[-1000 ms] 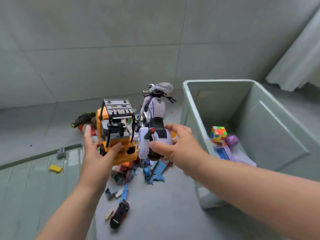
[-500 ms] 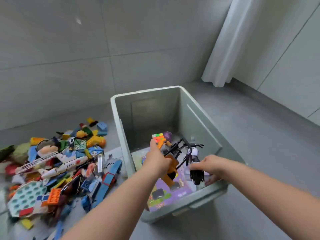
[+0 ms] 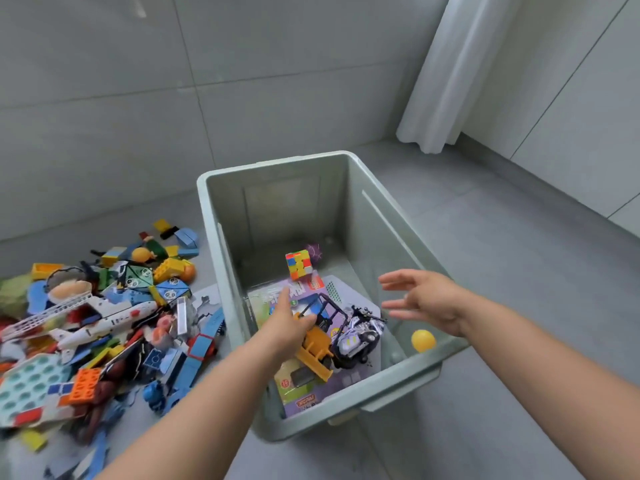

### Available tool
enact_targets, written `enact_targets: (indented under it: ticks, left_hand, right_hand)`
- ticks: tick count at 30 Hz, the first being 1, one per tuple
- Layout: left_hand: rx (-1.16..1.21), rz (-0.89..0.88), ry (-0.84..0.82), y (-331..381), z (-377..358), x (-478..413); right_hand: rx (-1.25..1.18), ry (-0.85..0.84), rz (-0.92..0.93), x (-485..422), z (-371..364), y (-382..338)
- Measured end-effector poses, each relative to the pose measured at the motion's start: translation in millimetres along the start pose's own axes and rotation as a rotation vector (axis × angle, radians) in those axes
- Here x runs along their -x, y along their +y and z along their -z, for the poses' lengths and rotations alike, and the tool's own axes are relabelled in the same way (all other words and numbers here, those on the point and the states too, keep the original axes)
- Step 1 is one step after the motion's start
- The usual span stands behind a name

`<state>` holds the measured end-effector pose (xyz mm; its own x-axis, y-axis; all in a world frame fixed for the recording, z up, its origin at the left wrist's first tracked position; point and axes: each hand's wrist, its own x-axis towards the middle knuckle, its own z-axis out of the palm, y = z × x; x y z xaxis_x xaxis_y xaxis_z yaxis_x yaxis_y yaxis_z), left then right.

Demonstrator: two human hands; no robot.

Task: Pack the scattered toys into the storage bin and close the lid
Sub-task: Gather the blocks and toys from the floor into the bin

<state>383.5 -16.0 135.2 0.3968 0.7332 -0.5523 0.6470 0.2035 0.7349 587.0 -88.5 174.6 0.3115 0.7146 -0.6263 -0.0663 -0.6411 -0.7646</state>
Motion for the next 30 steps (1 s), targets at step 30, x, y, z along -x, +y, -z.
enact_targets:
  ticks: [30]
  left_hand:
    - [-0.449, 0.195, 0.304, -418, 121, 60]
  right_hand:
    - [0.839, -0.025, 0.476, -113, -428, 169]
